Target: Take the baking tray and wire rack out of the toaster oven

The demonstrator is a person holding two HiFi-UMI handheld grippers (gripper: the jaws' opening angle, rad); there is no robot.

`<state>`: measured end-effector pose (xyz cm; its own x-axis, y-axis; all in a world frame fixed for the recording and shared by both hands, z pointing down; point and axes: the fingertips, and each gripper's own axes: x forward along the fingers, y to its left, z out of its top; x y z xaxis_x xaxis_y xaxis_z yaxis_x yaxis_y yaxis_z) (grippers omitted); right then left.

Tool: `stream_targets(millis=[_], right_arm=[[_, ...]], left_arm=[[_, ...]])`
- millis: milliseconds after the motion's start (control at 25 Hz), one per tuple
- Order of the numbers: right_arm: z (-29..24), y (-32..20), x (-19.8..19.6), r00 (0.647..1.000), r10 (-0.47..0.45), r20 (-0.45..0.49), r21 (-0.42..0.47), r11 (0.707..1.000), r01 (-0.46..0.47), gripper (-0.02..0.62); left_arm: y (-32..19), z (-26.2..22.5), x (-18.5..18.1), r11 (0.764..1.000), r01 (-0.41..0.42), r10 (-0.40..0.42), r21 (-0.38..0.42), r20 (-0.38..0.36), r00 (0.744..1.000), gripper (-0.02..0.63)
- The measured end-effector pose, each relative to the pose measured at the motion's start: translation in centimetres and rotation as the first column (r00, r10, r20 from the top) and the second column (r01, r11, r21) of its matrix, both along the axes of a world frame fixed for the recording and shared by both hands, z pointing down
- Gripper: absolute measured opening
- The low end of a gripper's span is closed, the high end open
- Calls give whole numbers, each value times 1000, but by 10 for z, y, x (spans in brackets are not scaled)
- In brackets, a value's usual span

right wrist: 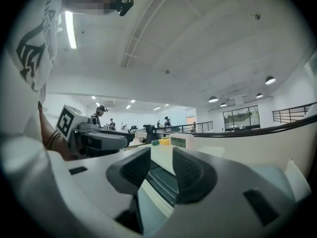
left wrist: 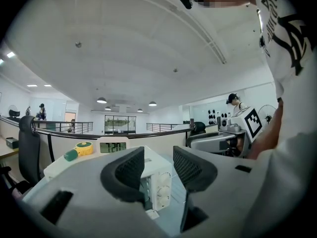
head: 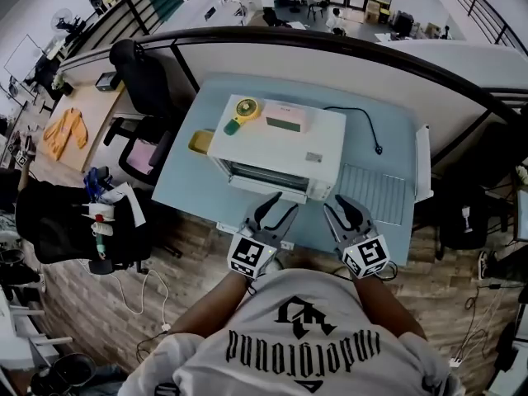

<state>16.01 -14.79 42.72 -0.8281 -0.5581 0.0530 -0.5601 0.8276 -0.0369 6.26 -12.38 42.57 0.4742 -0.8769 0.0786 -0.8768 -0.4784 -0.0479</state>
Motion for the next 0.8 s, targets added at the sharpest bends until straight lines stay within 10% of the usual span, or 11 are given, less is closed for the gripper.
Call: stream_targets(millis=[400, 800], right_arm=[[0, 26, -70, 999, 31, -9, 3, 1000, -31, 146], [-2, 15, -70, 1000, 16, -14, -7, 1000, -16, 146]], left_arm=[[19, 3, -72, 999, -38, 38, -4, 8, 999, 186], [3, 5, -64, 999, -42, 42, -21, 0, 999, 186]])
